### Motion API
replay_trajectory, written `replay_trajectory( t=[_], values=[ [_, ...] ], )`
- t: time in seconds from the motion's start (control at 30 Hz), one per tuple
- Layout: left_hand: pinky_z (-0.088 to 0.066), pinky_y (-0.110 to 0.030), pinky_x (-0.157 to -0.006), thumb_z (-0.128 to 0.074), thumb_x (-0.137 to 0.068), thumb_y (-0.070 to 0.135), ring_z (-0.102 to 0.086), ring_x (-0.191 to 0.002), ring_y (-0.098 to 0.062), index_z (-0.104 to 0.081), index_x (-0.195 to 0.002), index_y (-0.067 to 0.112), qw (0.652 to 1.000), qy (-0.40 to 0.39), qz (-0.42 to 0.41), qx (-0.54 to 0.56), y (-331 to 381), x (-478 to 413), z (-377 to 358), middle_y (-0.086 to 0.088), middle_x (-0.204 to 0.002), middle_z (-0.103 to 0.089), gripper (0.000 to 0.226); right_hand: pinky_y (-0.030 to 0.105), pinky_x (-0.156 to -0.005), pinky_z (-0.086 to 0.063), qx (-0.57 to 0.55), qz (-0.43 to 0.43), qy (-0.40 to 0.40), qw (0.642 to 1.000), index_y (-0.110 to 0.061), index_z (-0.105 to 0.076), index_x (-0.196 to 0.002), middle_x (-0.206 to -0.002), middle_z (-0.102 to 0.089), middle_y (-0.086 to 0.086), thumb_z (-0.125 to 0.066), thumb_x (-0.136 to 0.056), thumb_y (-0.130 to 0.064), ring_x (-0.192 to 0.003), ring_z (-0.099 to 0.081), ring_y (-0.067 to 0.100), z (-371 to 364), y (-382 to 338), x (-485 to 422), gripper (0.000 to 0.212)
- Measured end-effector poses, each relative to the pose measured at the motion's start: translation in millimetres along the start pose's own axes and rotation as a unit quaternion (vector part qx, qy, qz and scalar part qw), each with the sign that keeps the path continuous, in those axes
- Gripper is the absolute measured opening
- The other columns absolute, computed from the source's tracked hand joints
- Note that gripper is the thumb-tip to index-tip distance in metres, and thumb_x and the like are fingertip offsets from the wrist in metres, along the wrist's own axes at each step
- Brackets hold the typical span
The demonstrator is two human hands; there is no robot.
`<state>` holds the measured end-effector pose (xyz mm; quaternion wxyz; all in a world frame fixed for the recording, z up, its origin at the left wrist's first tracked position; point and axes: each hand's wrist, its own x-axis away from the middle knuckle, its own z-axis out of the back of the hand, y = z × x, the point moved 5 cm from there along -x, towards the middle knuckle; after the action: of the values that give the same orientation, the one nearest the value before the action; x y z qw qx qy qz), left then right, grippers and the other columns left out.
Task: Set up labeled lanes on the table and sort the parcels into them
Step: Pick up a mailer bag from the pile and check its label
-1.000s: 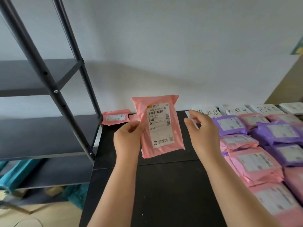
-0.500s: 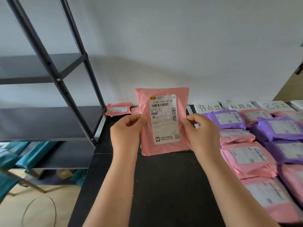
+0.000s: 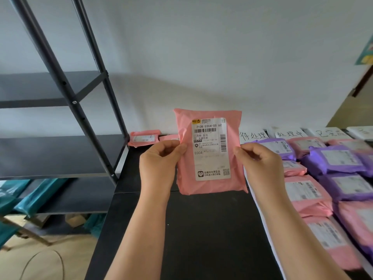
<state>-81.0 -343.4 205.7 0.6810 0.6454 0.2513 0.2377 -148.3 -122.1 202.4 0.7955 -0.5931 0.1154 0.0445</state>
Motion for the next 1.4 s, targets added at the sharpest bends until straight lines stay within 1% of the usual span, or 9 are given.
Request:
replay_trajectory(
  t=[0.17,0.47,0.57,0.7,0.8,1.0,1.17,1.3,1.4],
  values=[
    [-0.061,-0.038,-0.080,-0.077,-0.083,0.020,-0.072,-0.083,-0.012,-0.075,-0.091,0.020,1.000,-0.029,-0.001,0.006,7.8,-5.8,10.5,0.009,-0.085,-0.075,0.008,0.029,-0.074,-0.055,-0.001,-0.008,0.013,1.000,-0.028,-0.070,-0.078,-0.080,-0.072,-0.015,-0.068,-0.090,-0.020,-0.078,-0.065,0.003,-9.2,-11.7,7.3,0.015],
    [-0.061,-0.031,-0.078,-0.079,-0.082,0.019,-0.072,-0.084,-0.014,-0.074,-0.096,0.017,0.997,-0.066,-0.029,0.016,26.0,-2.6,27.2,0.005,-0.086,-0.075,0.015,0.007,-0.055,-0.041,-0.040,-0.009,0.047,0.998,-0.027,-0.065,-0.089,-0.077,-0.066,-0.014,-0.068,-0.090,-0.024,-0.064,-0.058,-0.007,-13.2,-37.2,19.0,0.004],
    [-0.061,-0.038,-0.081,-0.079,-0.081,0.016,-0.073,-0.086,-0.017,-0.074,-0.091,0.015,0.995,-0.088,-0.036,0.033,35.3,3.2,31.8,0.003,-0.087,-0.076,0.011,0.010,-0.055,-0.041,-0.013,0.031,0.059,0.998,-0.026,-0.066,-0.088,-0.074,-0.067,-0.013,-0.066,-0.092,-0.031,-0.065,-0.059,-0.002,-8.9,-50.2,24.7,0.006],
    [-0.059,-0.048,-0.084,-0.078,-0.081,0.017,-0.072,-0.090,-0.026,-0.071,-0.087,0.014,0.992,-0.099,-0.047,0.060,50.2,14.0,36.3,-0.002,-0.088,-0.075,0.010,0.015,-0.055,-0.043,0.014,0.097,0.068,0.993,-0.021,-0.063,-0.076,-0.075,-0.068,-0.016,-0.062,-0.095,-0.023,-0.070,-0.064,0.005,-1.5,-71.3,37.2,0.019],
    [-0.059,-0.050,-0.084,-0.079,-0.081,0.027,-0.072,-0.090,-0.027,-0.070,-0.085,0.015,0.992,-0.084,-0.057,0.074,59.0,21.6,39.1,-0.002,-0.088,-0.075,0.015,0.030,-0.063,-0.049,0.001,0.112,0.087,0.990,-0.020,-0.063,-0.074,-0.075,-0.068,-0.011,-0.062,-0.095,-0.022,-0.075,-0.063,0.014,3.9,-83.2,46.5,0.021],
    [-0.057,-0.035,-0.070,-0.081,-0.078,0.030,-0.073,-0.085,-0.025,-0.070,-0.077,0.019,0.989,-0.082,-0.063,0.104,66.9,26.1,43.8,-0.004,-0.086,-0.075,0.016,0.039,-0.070,-0.054,-0.026,0.110,0.103,0.988,-0.017,-0.063,-0.073,-0.075,-0.069,-0.010,-0.063,-0.095,-0.021,-0.078,-0.067,0.015,9.4,-97.4,59.4,0.022],
    [-0.061,-0.040,-0.078,-0.080,-0.079,0.028,-0.073,-0.089,-0.028,-0.071,-0.081,0.015,0.988,-0.090,-0.064,0.110,66.4,27.3,44.7,-0.005,-0.089,-0.075,0.016,0.039,-0.069,-0.054,-0.025,0.113,0.110,0.987,-0.017,-0.065,-0.075,-0.075,-0.069,-0.009,-0.063,-0.095,-0.021,-0.078,-0.067,0.015,9.3,-98.8,61.9,0.021],
    [-0.061,-0.040,-0.079,-0.080,-0.079,0.027,-0.073,-0.087,-0.026,-0.070,-0.082,0.013,0.987,-0.109,-0.072,0.094,65.6,26.5,44.0,-0.004,-0.087,-0.075,0.017,0.026,-0.063,-0.047,-0.024,0.127,0.135,0.982,-0.017,-0.067,-0.077,-0.073,-0.067,-0.009,-0.063,-0.095,-0.021,-0.073,-0.063,0.011,11.7,-97.2,61.7,0.019],
    [-0.061,-0.042,-0.079,-0.079,-0.078,0.028,-0.073,-0.084,-0.025,-0.072,-0.084,0.013,0.985,-0.136,-0.093,0.049,63.1,25.9,42.0,-0.002,-0.084,-0.075,0.018,0.033,-0.064,-0.051,-0.019,0.133,0.157,0.978,-0.015,-0.068,-0.081,-0.077,-0.069,-0.010,-0.061,-0.096,-0.021,-0.077,-0.066,0.012,13.9,-96.2,61.3,0.018]
  ],
)
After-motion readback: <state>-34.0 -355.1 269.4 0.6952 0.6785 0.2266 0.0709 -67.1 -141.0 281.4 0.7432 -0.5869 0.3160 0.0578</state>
